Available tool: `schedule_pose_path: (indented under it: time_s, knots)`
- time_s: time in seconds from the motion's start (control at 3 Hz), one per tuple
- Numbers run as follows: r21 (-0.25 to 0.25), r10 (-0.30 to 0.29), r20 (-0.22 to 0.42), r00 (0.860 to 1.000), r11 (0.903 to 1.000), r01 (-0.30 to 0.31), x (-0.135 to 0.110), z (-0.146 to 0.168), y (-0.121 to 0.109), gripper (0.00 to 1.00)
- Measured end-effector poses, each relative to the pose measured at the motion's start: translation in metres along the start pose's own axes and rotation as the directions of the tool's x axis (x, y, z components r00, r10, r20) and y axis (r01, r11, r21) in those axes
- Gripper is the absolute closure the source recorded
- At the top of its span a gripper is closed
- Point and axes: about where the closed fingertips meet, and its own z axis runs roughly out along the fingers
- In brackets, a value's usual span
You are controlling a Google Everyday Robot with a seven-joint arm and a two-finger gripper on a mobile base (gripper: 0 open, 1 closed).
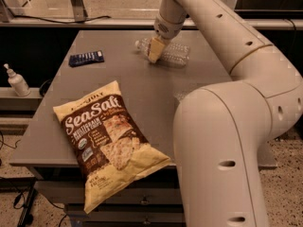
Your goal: Place water bottle upright
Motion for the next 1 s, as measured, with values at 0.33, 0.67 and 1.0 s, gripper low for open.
schedule_pose_path:
  time_s: [0.33, 0.67, 1.0]
  knots:
    - [0.009, -0.005, 0.020, 1.000, 0.9999, 0.005, -0.007, -0.012, -0.001, 0.64]
    - [-0.001, 0.008, 0.092, 0.996, 1.0000, -0.008, -0.015, -0.032, -0.002, 0.87]
    - [-0.039, 0.039, 0.222, 0.974, 0.9988, -0.031, -0.017, -0.060, -0.002, 1.00]
